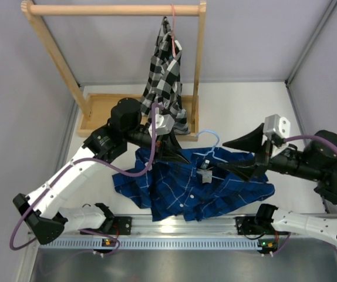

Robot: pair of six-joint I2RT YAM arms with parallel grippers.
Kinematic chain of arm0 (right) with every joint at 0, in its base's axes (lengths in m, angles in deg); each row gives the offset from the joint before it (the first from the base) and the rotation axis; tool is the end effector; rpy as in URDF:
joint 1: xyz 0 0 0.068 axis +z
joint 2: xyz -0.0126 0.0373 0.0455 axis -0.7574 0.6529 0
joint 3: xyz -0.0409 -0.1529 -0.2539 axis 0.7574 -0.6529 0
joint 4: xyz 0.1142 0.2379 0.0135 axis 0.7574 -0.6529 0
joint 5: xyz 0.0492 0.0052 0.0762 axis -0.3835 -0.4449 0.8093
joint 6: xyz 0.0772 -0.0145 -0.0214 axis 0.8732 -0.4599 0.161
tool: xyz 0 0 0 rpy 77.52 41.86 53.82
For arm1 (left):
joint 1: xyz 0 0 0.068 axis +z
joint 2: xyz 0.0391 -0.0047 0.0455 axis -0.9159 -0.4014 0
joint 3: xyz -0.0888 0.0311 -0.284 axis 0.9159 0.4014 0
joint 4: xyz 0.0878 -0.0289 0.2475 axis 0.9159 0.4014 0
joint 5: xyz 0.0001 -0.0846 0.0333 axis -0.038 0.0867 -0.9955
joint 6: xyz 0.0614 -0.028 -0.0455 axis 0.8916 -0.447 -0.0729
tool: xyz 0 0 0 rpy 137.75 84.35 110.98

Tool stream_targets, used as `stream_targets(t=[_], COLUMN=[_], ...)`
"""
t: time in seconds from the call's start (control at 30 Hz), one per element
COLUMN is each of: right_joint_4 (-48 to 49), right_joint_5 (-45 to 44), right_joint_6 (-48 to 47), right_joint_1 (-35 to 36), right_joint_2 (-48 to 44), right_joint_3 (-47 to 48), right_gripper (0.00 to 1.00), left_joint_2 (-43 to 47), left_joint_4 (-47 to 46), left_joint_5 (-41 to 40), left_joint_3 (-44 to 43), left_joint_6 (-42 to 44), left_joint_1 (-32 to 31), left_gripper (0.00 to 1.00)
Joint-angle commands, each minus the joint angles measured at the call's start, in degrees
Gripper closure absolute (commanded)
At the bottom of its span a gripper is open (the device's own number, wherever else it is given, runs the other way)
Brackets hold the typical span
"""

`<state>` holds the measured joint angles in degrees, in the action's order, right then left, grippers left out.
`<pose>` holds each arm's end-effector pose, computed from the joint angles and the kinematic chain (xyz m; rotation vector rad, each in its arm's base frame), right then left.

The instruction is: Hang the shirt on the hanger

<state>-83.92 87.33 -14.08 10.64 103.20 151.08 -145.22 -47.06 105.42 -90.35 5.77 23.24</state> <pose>0.0407 0.1023 0.5081 -1.0053 1.3190 0.9689 0.1377 -0.2170 0.4517 1.4977 1.1807 -1.4684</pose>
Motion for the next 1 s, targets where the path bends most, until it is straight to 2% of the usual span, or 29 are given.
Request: stream_targets(t=[0.0,0.03,0.17,0.3,0.47,0.57,0.6,0.73,0.93,0.97], right_joint_4=[-6.4,-11.3,-17.7,-19.6,-18.9,-17.6,-17.3,-13.7,-13.8,-13.8], right_joint_5=[-4.4,-4.3,-1.6,5.5,7.9,12.5,12.5,9.5,7.0,5.8], right_joint_6=[-0.7,-1.2,-0.7,-1.9,-4.2,-5.2,-5.3,-4.5,-4.0,-4.0], right_joint_1=[0.7,0.7,0.7,0.7,0.7,0.7,0.7,0.7,0.7,0.7], right_joint_2=[-3.8,-4.2,-7.4,-8.0,-4.4,-2.1,-1.8,-2.8,-5.0,-5.3], right_joint_3=[1.5,1.9,0.3,-2.2,-4.0,-3.9,-3.7,-4.7,-4.0,-4.0], right_gripper=[0.43,0.43,0.44,0.44,0.5,0.66,0.81,1.0,1.0,0.88], left_joint_2=[3.2,3.3,4.2,4.4,4.2,4.4,4.7,5.5,8.0,8.2], left_joint_4=[0.2,0.6,1.0,1.2,1.1,1.1,1.1,1.2,1.1,1.2], left_joint_5=[-0.1,-0.4,-0.1,1.7,2.8,2.8,2.6,2.2,-5.5,-4.9], left_joint_3=[-0.3,-0.5,-0.3,-0.2,0.0,-0.3,-0.3,-0.4,-0.6,-0.6], left_joint_6=[1.9,2.6,2.7,2.3,2.0,2.1,2.0,1.9,1.5,1.5], left_joint_1=[0.3,0.3,0.3,0.3,0.3,0.3,0.3,0.3,0.3,0.3], left_gripper=[1.0,1.0,1.0,1.0,1.0,1.0,1.0,1.0,1.0,1.0])
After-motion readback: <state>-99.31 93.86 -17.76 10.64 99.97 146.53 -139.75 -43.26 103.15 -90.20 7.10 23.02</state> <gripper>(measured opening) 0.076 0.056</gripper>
